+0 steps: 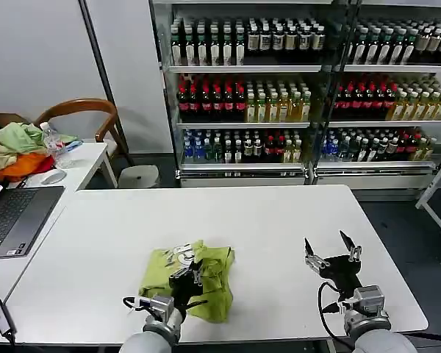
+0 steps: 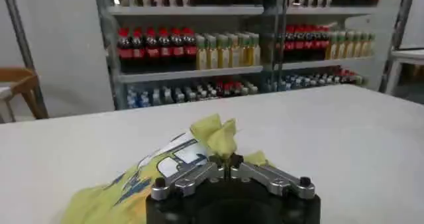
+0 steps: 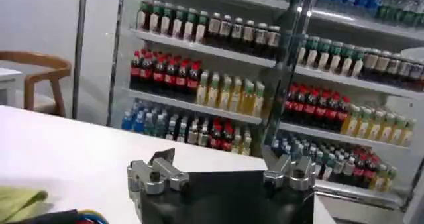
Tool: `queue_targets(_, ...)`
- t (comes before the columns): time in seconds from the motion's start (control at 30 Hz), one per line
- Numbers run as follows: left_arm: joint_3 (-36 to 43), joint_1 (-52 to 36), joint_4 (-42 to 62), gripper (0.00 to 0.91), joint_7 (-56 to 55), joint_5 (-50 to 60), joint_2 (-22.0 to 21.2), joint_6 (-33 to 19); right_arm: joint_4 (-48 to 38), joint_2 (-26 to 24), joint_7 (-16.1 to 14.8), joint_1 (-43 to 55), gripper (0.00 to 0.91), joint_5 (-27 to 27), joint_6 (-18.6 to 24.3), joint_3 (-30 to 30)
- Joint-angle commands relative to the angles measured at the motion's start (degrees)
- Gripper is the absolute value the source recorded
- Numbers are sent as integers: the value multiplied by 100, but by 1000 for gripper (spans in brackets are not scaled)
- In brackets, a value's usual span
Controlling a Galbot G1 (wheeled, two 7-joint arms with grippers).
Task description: Fold and organize the clothes.
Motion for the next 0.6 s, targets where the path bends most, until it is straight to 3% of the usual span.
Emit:
queue_targets(0.03, 267, -343, 351, 907, 109, -376, -117, -405, -12, 3, -7, 20, 907, -7, 9, 19)
queue_targets(0.27, -3, -185, -636, 907, 371, -675, 103, -825, -89, 35, -14, 133, 907, -12, 4, -42)
queue_targets(0.4, -590, -36, -1131, 907, 355, -819, 520, -805, -136, 55, -25, 199, 907, -21, 3, -108)
queue_targets(0.6, -1621, 218, -565, 907, 130, -999, 1047, -542, -232, 51, -41, 313, 907, -42, 16, -228)
